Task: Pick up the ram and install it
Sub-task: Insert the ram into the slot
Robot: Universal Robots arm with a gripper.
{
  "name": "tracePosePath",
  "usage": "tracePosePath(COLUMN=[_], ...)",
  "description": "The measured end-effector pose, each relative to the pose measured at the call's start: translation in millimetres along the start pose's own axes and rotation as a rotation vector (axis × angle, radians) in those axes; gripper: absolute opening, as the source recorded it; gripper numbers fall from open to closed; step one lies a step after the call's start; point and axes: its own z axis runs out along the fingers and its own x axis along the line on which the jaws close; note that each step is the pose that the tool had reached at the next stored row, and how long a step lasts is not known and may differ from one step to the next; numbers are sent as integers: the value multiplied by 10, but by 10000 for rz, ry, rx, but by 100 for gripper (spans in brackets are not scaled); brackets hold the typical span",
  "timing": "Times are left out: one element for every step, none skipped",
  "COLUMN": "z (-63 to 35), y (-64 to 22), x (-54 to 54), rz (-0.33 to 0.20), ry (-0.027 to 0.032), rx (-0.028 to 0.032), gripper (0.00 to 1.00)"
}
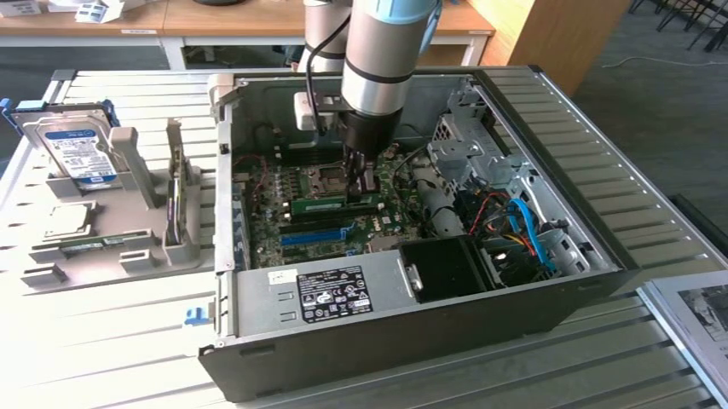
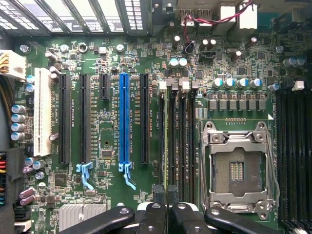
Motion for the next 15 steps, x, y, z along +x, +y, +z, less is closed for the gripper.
tracePosePath(z=[2, 3, 5, 8, 10, 12, 12, 12, 12, 12, 12, 13, 12, 12, 13], y=[0, 0, 0, 0, 0, 0, 0, 0, 0, 0, 0, 0, 0, 0, 0], x=[0, 0, 0, 0, 0, 0, 0, 0, 0, 0, 0, 0, 0, 0, 0], rz=[0, 0, 0, 0, 0, 0, 0, 1, 0, 1, 0, 0, 0, 0, -1], ry=[0, 1, 0, -1, 0, 1, 1, 2, 2, 1, 0, 0, 0, 0, 0], rx=[0, 0, 0, 0, 0, -1, -1, 0, -1, 0, 0, 0, 0, 0, 0], gripper=[12, 12, 12, 12, 12, 12, 12, 12, 12, 12, 12, 12, 12, 12, 12])
